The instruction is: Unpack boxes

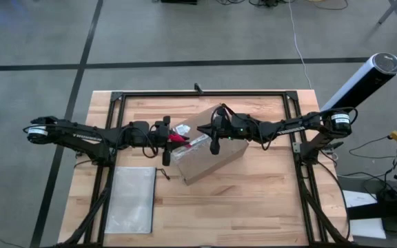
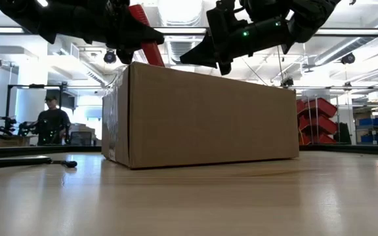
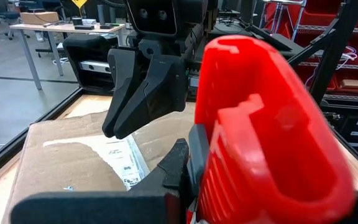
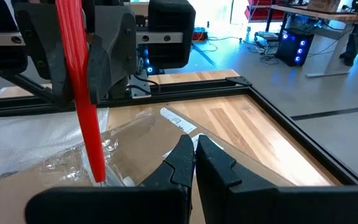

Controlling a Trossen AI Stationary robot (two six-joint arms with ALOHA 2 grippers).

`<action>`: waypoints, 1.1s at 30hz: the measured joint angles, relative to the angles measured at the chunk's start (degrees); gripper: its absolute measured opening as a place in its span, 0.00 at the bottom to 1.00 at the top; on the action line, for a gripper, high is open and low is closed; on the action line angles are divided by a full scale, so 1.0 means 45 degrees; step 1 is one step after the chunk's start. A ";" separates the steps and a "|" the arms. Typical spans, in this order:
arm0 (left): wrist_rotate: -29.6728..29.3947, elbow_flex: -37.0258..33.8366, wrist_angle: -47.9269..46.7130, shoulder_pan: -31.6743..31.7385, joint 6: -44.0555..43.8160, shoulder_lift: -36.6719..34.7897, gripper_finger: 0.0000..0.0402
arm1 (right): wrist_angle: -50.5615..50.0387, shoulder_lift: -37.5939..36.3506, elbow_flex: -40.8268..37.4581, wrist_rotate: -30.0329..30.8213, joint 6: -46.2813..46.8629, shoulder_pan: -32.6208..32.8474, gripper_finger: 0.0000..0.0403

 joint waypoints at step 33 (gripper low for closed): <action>-0.0005 0.0000 0.0049 0.0000 -0.0059 0.0000 0.08 | 0.0003 0.0000 0.0000 -0.0019 -0.0475 0.0000 0.00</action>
